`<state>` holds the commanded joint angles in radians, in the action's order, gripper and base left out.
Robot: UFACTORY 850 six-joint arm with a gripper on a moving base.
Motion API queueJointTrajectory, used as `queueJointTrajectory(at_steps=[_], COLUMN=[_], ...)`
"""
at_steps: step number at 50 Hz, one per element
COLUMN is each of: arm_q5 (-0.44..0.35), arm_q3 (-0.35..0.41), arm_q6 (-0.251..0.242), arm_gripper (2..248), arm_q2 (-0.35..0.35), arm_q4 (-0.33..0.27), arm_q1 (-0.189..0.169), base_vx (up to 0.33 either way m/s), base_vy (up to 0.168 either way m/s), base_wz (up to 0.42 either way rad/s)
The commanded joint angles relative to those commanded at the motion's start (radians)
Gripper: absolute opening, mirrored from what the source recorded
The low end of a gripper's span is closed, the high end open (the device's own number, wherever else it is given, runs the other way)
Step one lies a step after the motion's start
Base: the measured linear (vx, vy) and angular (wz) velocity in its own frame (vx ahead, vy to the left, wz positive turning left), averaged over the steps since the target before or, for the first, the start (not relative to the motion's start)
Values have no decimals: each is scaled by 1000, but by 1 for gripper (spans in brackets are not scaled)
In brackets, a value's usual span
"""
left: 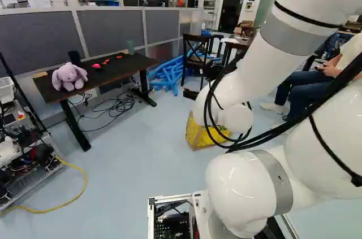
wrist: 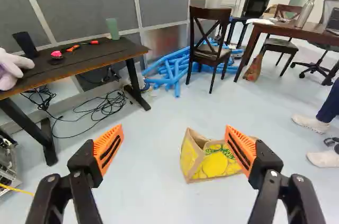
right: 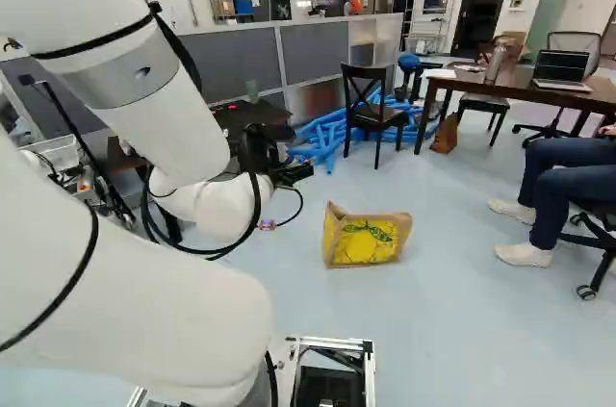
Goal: Pick up the bag on the ground and place it on the table
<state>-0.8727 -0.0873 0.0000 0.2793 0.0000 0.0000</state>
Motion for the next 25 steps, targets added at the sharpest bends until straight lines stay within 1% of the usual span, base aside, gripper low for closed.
queueJointTrajectory(at_steps=[9,13,25], arm_q5=[0,0,0], arm_q3=[0,0,0], arm_q6=[0,0,0], arm_gripper=[247,247,247], arm_q2=[0,0,0], arm_q4=[0,0,0], arm_q1=[0,0,0], base_vx=[206,189,133], base_vy=[-36,-68,-114], base_wz=[-8,-11,11])
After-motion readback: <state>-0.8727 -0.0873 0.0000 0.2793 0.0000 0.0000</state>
